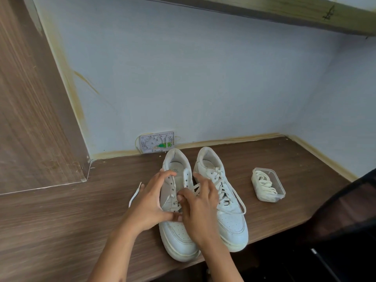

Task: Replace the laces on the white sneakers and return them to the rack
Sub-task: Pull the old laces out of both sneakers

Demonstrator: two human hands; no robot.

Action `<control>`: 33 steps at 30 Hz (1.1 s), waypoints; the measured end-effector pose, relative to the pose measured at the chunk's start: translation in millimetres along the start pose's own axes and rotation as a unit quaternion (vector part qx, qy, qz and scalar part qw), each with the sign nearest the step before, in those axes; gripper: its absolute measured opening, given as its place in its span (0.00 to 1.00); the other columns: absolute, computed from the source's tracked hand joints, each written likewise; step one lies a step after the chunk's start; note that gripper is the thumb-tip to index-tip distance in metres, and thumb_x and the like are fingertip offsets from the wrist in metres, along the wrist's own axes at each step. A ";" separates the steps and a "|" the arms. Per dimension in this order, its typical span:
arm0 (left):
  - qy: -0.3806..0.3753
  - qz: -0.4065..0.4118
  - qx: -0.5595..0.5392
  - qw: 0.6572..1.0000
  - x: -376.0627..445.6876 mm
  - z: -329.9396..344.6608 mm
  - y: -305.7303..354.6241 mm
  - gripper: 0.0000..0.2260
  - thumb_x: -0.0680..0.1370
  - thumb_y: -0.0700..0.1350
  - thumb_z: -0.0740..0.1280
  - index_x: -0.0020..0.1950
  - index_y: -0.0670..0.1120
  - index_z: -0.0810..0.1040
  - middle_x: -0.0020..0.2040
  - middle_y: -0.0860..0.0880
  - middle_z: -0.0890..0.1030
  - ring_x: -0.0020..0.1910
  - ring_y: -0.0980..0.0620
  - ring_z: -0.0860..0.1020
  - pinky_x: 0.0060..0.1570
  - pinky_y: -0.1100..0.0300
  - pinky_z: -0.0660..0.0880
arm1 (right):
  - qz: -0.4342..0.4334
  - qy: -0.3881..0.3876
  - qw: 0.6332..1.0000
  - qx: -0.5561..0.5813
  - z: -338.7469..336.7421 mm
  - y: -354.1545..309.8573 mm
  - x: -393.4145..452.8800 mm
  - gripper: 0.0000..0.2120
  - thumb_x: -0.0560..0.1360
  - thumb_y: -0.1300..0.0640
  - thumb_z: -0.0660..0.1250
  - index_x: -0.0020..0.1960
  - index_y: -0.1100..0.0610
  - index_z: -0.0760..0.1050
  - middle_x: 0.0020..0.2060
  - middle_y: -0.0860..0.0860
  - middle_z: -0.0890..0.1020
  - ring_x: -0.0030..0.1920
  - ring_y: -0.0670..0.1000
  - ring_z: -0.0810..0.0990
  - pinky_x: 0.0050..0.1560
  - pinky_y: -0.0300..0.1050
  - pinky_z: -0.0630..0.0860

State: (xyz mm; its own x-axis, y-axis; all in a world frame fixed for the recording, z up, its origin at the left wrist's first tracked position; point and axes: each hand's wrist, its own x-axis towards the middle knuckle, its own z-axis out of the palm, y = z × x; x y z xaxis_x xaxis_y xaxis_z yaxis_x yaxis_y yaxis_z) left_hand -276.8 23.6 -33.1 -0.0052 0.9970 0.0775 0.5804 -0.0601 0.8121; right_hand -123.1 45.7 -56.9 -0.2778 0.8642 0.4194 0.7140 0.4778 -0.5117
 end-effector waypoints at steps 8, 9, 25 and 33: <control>-0.010 -0.008 0.011 1.000 -0.5 -1.6 0.7 0.46 0.55 0.61 0.81 0.65 0.73 0.56 0.74 0.64 0.56 0.74 0.57 0.56 0.73 0.38 0.54 | 0.171 0.310 0.923 0.154 -20.7 4.9 11.5 0.06 0.78 0.64 0.64 0.48 0.55 0.79 0.62 0.47 0.65 0.58 0.47 0.61 0.52 0.34 0.68; -0.011 -0.007 0.011 1.000 -0.5 -1.6 0.5 0.46 0.55 0.61 0.81 0.65 0.73 0.56 0.74 0.64 0.57 0.74 0.56 0.56 0.73 0.38 0.54 | 0.173 0.323 0.916 0.163 -23.8 5.2 11.9 0.05 0.79 0.63 0.64 0.49 0.57 0.78 0.62 0.50 0.66 0.57 0.46 0.62 0.51 0.29 0.66; -0.015 -0.002 0.005 1.000 0.5 0.1 -2.1 0.47 0.55 0.62 0.81 0.67 0.72 0.57 0.65 0.79 0.50 0.71 0.64 0.53 0.75 0.41 0.44 | 0.103 0.251 0.961 0.058 -11.2 -2.8 9.8 0.16 0.69 0.72 0.69 0.42 0.50 0.77 0.65 0.52 0.66 0.63 0.56 0.67 0.63 0.52 0.64; -0.020 -0.007 0.012 1.000 -1.1 -0.8 0.4 0.47 0.57 0.60 0.81 0.67 0.71 0.56 0.68 0.74 0.52 0.71 0.64 0.53 0.75 0.39 0.49 | 0.190 0.347 0.907 0.146 -24.4 3.9 13.1 0.04 0.78 0.64 0.65 0.50 0.58 0.77 0.65 0.54 0.63 0.58 0.57 0.71 0.61 0.23 0.51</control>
State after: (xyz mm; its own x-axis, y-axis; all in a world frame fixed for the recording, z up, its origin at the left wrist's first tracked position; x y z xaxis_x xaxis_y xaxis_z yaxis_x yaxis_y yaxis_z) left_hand -277.2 22.4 -32.4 0.0188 0.9989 0.0423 0.6003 -0.0451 0.7985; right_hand -108.3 55.1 -35.1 0.4967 0.7165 0.4899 0.4450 0.2744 -0.8525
